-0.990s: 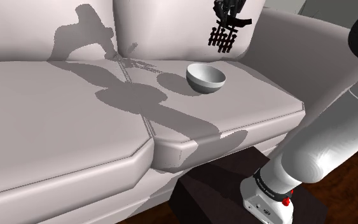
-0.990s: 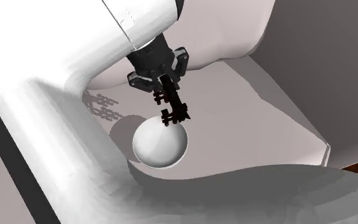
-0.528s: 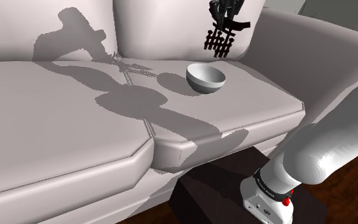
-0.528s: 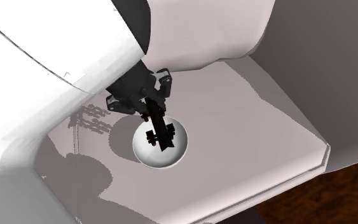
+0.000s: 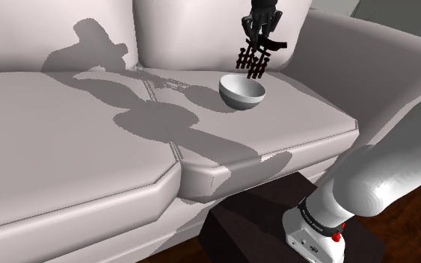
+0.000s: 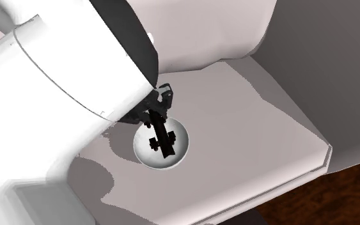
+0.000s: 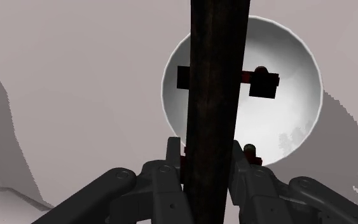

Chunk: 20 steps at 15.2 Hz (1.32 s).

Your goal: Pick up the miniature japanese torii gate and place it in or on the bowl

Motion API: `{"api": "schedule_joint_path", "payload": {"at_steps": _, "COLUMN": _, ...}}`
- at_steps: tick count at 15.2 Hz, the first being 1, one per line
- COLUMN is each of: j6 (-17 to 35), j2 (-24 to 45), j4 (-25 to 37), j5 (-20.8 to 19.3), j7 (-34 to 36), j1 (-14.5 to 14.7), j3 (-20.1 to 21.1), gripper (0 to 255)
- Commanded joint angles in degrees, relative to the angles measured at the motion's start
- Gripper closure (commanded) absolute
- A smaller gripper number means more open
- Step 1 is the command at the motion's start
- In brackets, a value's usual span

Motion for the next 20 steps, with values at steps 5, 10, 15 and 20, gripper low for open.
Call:
{"api": "schedule_joint_path", "payload": {"at_steps": 5, "j6": 4.7, "j2": -1.4, "j4": -6.2, "j5": 0.2, "j7": 1.1, "j1": 0.0, "j3": -0.2, "gripper": 255}}
{"api": "schedule_joint_path", "payload": {"at_steps": 10, "j6": 7.3, "j2": -2.0, "j4": -9.4, "j5": 0.2, "j7": 1.7, "j1": 0.0, "j3": -0.3, "gripper": 255}}
{"api": "schedule_joint_path", "payload": {"at_steps": 15, "j6": 7.3, "j2": -2.0, "j4": -9.4, "j5": 0.2, "j7": 1.7, "j1": 0.0, "j3": -0.3, "gripper": 255}}
{"api": "schedule_joint_path", "payload": {"at_steps": 20, "j6": 7.3, "j2": -2.0, "j4": -9.4, "j5": 0.2, "j7": 1.7, "j1": 0.0, "j3": -0.3, "gripper": 0}}
